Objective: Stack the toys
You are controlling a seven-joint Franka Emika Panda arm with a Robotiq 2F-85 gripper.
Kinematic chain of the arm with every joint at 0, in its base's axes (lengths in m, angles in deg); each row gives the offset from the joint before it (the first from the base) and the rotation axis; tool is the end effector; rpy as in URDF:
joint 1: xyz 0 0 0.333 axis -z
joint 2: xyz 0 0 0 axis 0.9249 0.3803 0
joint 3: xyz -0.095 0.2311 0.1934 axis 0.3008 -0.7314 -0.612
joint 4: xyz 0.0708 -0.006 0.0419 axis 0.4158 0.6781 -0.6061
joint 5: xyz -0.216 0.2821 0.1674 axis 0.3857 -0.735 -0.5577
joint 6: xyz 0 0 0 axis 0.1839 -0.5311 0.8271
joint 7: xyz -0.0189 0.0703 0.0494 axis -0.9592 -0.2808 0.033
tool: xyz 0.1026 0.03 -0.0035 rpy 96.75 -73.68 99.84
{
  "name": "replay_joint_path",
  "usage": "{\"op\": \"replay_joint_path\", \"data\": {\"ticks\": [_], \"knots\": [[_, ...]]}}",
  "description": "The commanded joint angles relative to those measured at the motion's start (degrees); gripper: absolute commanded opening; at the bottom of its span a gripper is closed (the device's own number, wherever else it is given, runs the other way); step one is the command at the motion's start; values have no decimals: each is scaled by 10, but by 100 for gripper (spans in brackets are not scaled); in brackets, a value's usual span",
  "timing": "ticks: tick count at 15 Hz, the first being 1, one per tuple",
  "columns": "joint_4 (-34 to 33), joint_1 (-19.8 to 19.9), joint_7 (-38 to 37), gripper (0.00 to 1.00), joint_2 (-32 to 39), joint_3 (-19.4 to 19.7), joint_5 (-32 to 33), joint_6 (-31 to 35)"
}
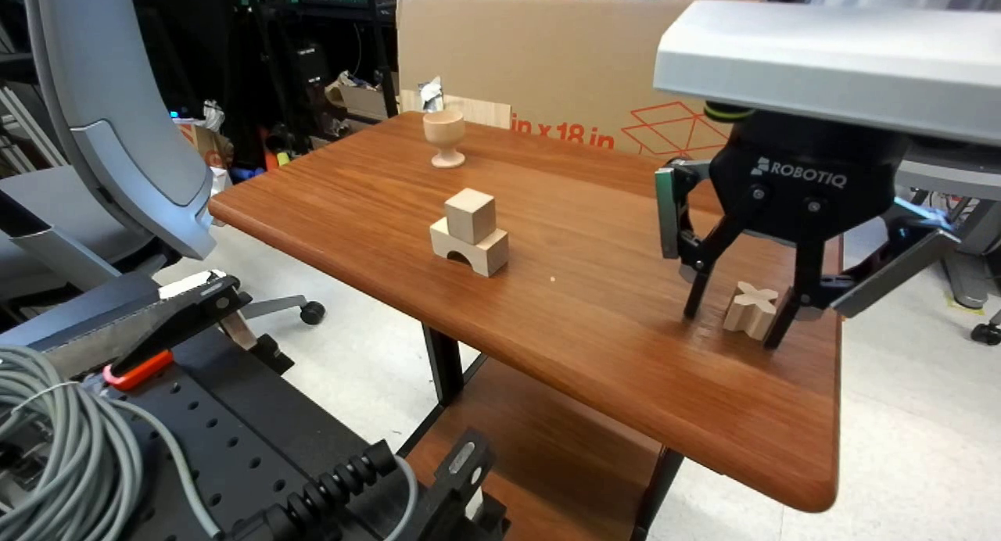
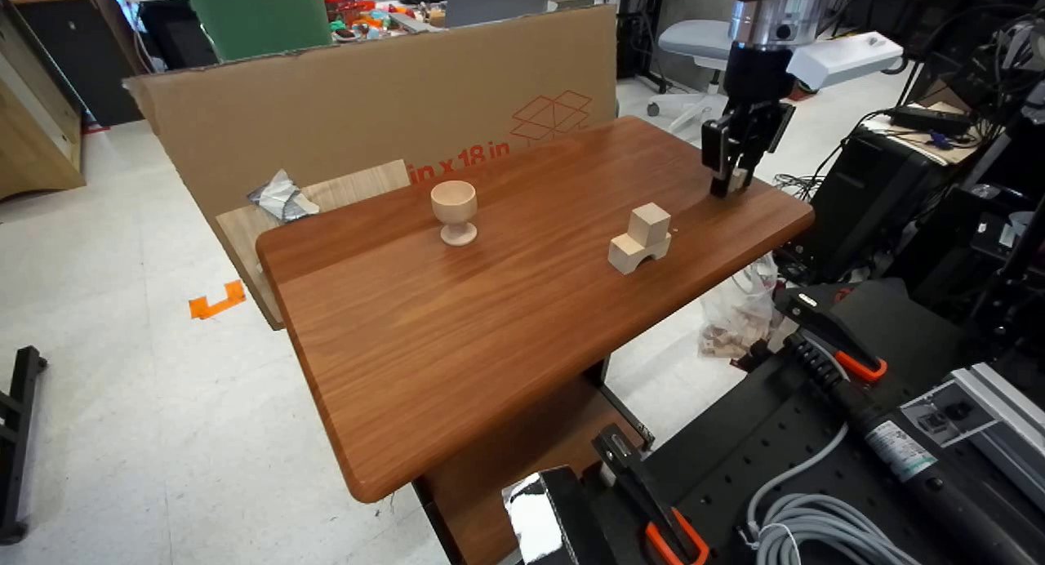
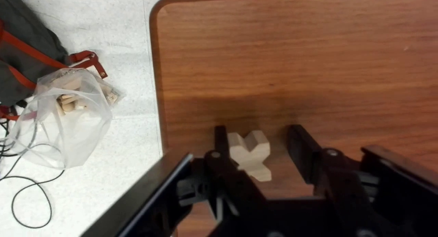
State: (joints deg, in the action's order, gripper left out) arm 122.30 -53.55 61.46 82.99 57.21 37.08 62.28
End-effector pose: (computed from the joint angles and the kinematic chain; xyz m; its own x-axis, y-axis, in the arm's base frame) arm 0.5474 -0.2134 0.1716 0.9946 0.0061 -0.1034 0.0077 -0.9999 0.0150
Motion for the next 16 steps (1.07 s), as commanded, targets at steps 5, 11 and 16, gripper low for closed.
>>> {"op": "replay_joint_path", "data": {"ticks": [5, 11, 16], "knots": [[4, -1, -5, 7, -70, -32, 1, 0], [81, -46, -69, 7, -199, -54, -10, 10], [140, -93, -216, 7, -259, -41, 31, 23]]}}
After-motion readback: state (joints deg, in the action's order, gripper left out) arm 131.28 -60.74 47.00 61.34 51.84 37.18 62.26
